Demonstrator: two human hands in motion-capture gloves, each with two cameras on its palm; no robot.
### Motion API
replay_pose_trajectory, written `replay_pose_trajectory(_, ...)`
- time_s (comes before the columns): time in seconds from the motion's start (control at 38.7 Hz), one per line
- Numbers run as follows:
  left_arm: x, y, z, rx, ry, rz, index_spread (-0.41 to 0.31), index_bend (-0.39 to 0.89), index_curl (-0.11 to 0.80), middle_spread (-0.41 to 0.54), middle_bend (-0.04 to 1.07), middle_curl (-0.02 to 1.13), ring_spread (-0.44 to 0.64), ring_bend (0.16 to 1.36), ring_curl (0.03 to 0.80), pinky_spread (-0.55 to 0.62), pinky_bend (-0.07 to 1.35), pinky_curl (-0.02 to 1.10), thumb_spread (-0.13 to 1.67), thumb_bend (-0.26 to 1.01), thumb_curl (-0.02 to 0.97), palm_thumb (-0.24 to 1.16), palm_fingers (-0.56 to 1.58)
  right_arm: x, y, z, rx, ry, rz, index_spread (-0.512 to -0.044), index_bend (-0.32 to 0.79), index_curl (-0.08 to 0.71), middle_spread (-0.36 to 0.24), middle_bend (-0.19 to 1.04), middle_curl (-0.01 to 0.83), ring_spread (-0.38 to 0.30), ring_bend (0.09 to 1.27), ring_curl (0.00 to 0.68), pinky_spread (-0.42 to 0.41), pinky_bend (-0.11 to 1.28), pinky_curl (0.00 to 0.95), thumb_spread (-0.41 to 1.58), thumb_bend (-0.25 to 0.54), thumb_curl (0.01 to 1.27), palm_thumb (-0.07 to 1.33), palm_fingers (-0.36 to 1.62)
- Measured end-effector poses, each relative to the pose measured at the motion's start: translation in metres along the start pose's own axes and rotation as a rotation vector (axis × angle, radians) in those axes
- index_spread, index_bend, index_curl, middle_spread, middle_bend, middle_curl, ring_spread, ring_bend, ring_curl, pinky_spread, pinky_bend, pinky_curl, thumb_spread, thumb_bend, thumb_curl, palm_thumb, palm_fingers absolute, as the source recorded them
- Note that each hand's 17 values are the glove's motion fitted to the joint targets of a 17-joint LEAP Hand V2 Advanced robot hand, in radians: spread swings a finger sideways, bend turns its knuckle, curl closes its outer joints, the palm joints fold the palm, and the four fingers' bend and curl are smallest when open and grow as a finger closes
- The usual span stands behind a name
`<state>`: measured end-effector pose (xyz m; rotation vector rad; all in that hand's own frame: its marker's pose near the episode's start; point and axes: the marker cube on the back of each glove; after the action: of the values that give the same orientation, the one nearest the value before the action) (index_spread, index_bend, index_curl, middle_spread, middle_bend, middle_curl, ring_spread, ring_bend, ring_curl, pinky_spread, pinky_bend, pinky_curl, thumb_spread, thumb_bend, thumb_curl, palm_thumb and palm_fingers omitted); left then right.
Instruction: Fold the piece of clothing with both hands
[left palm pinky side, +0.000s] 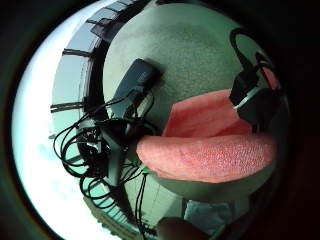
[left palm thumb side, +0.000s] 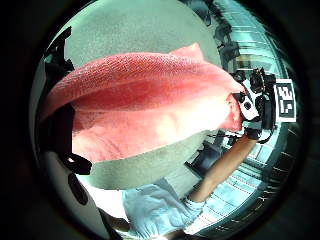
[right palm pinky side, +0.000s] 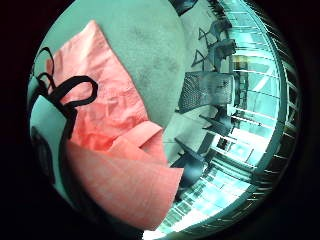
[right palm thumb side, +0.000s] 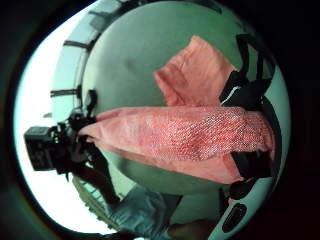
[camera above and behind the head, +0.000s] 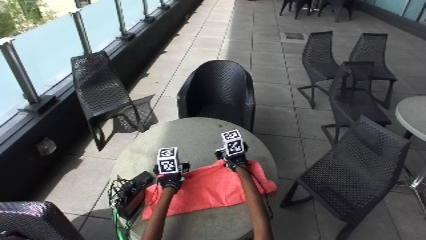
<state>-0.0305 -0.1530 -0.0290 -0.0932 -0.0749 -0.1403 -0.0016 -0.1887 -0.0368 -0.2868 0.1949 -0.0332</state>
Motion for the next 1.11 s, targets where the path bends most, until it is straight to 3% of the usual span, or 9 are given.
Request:
replay_pose_trajectory(0.15, 0.002, -0.01, 0.028, 0.023, 0.02, 0.01, -0.273, 0.2, 0.418, -0.316, 0.5, 0.52, -0.35, 0.74, 0.45, -0.23, 0.28, 0.37, 1.35, 0.08, 0.339, 0.85, 1.19, -0.016, -0.03, 0.039, -0.073, 0.029, 0.03, -0.323, 0.18, 0.346, -0.231, 0.59, 0.523, -0.224, 0.87, 0.514, -0.301, 0.63, 0.451, 1.34, 0.111, 0.25, 0.85, 1.36)
replay_pose_trajectory(0.31, 0.001, -0.011, 0.025, 0.096, 0.047, 0.003, -0.281, 0.21, 0.442, -0.316, 0.5, 0.52, -0.34, 0.71, 0.449, -0.19, 0.2, 0.37, 1.37, 0.08, 0.328, 0.86, 1.18, -0.007, -0.028, 0.041, 0.047, -0.025, 0.009, -0.323, 0.2, 0.376, -0.226, 0.61, 0.533, -0.222, 0.86, 0.518, -0.302, 0.59, 0.437, 1.34, 0.09, 0.24, 0.85, 1.35)
replay_pose_trajectory(0.44, -0.008, -0.006, 0.012, 0.259, 0.022, -0.034, -0.259, 0.11, 0.423, -0.309, 0.51, 0.53, -0.33, 0.7, 0.45, -0.16, 0.19, 0.37, 1.38, 0.07, 0.322, 0.87, 1.11, 0.018, 0.009, 0.021, 0.24, -0.209, 0.064, -0.324, 0.18, 0.389, -0.227, 0.63, 0.533, -0.23, 0.79, 0.493, -0.251, 0.49, 0.406, 1.31, 0.074, 0.24, 0.86, 1.21)
replay_pose_trajectory(0.52, -0.012, -0.023, 0.036, 0.318, 0.052, -0.005, -0.201, -0.06, 0.348, -0.291, 0.48, 0.52, -0.3, 0.7, 0.448, -0.12, 0.26, 0.4, 1.37, 0.09, 0.341, 0.92, 0.9, 0.038, 0.04, 0.017, 0.386, -0.444, 0.127, -0.334, 0.19, 0.395, -0.241, 0.53, 0.499, -0.24, 0.68, 0.458, -0.144, 0.39, 0.377, 1.25, 0.031, 0.24, 0.82, 0.91)
replay_pose_trajectory(0.65, -0.008, -0.028, 0.062, 0.384, 0.117, 0.084, -0.144, -0.01, 0.29, -0.229, 0.38, 0.53, -0.22, 0.67, 0.467, -0.05, 0.4, 0.46, 1.34, 0.11, 0.383, 0.99, 0.61, 0.105, 0.068, 0.043, 0.754, -0.577, 0.374, -0.341, 0.19, 0.417, -0.24, 0.48, 0.48, -0.223, 0.55, 0.428, -0.034, 0.31, 0.362, 1.22, -0.005, 0.25, 0.8, 0.86)
replay_pose_trajectory(0.75, -0.002, -0.016, 0.068, 0.37, 0.111, 0.108, -0.121, 0.02, 0.254, -0.195, 0.32, 0.49, -0.15, 0.64, 0.431, 0.0, 0.45, 0.46, 1.32, 0.1, 0.403, 0.99, 0.56, 0.13, 0.075, 0.086, 0.761, -0.672, 0.48, -0.336, 0.18, 0.411, -0.211, 0.42, 0.458, -0.186, 0.47, 0.388, 0.02, 0.28, 0.337, 1.21, -0.015, 0.27, 0.8, 0.86)
replay_pose_trajectory(0.88, 0.008, 0.029, 0.05, 0.305, 0.025, 0.096, -0.114, 0.08, 0.236, -0.173, 0.28, 0.45, -0.11, 0.62, 0.397, 0.03, 0.46, 0.45, 1.31, 0.08, 0.418, 0.97, 0.59, 0.14, 0.104, 0.079, 1.052, -0.923, 0.383, -0.324, 0.1, 0.389, -0.157, 0.31, 0.432, -0.093, 0.39, 0.374, 0.091, 0.37, 0.365, 1.19, -0.075, 0.26, 0.63, 0.71)
replay_pose_trajectory(0.98, 0.008, 0.031, 0.059, 0.254, 0.012, 0.072, -0.13, 0.17, 0.261, -0.156, 0.23, 0.43, -0.07, 0.58, 0.38, 0.05, 0.46, 0.44, 1.32, 0.08, 0.436, 0.99, 0.6, 0.131, 0.107, 0.098, 0.891, -1.063, 0.357, -0.298, -0.01, 0.322, -0.106, 0.19, 0.399, -0.004, 0.42, 0.373, 0.093, 0.6, 0.411, 1.17, -0.071, 0.25, 0.52, 0.69)
replay_pose_trajectory(1.11, 0.008, 0.018, 0.08, 0.244, 0.074, 0.08, -0.137, 0.2, 0.304, -0.097, 0.14, 0.4, 0.01, 0.5, 0.36, 0.08, 0.5, 0.46, 1.35, 0.06, 0.441, 0.95, 0.54, 0.119, 0.112, 0.121, 0.525, -1.057, 0.524, -0.261, -0.12, 0.189, -0.032, 0.1, 0.338, 0.007, 0.69, 0.421, -0.036, 0.88, 0.464, 1.16, -0.055, 0.24, 0.42, 0.74)
